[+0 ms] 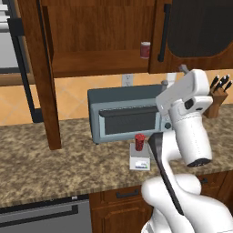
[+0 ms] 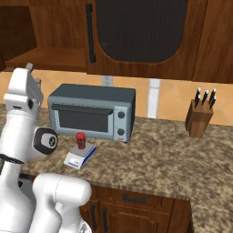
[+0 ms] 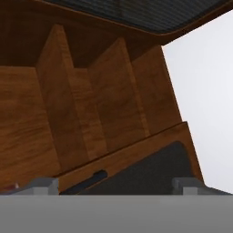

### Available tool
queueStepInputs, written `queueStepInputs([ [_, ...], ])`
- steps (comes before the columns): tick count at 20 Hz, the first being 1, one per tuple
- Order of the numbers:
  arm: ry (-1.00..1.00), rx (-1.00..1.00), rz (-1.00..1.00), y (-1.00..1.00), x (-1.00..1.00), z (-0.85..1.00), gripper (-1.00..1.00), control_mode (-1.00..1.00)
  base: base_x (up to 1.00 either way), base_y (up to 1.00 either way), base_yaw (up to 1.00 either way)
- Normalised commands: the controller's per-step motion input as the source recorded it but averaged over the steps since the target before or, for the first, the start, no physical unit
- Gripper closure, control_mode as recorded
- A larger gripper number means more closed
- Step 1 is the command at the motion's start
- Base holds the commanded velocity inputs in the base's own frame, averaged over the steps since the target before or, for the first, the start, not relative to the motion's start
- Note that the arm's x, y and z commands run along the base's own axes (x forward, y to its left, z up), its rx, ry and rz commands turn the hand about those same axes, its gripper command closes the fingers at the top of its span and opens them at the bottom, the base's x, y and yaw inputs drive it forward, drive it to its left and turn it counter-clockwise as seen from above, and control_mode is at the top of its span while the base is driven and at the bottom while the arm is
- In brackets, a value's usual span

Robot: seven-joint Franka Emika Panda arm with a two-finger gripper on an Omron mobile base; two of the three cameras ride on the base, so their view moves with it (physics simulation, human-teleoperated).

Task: Pick the yogurt and place it on the digital scale for weighing, and close the cabinet.

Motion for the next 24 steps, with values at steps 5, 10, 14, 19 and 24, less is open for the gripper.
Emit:
queueStepInputs([
  [5, 0.34, -0.04, 0.03, 0.0, -1.0, 0.59, -1.0, -1.0, 0.0, 0.0, 0.0],
  [10, 0.26, -0.02, 0.0, 0.0, -1.0, 0.5, -1.0, -1.0, 0.0, 0.0, 0.0],
  [14, 0.0, 0.01, -0.08, 0.75, -1.0, -0.44, -1.0, -1.0, 0.0, 0.0, 0.0],
  [19, -0.17, 0.07, -0.13, 1.0, -0.93, -0.99, -1.0, -1.0, 0.0, 0.0, 0.0],
  [24, -0.34, 0.27, -0.17, 1.0, -0.64, -0.85, -1.0, -1.0, 0.0, 0.0, 0.0],
])
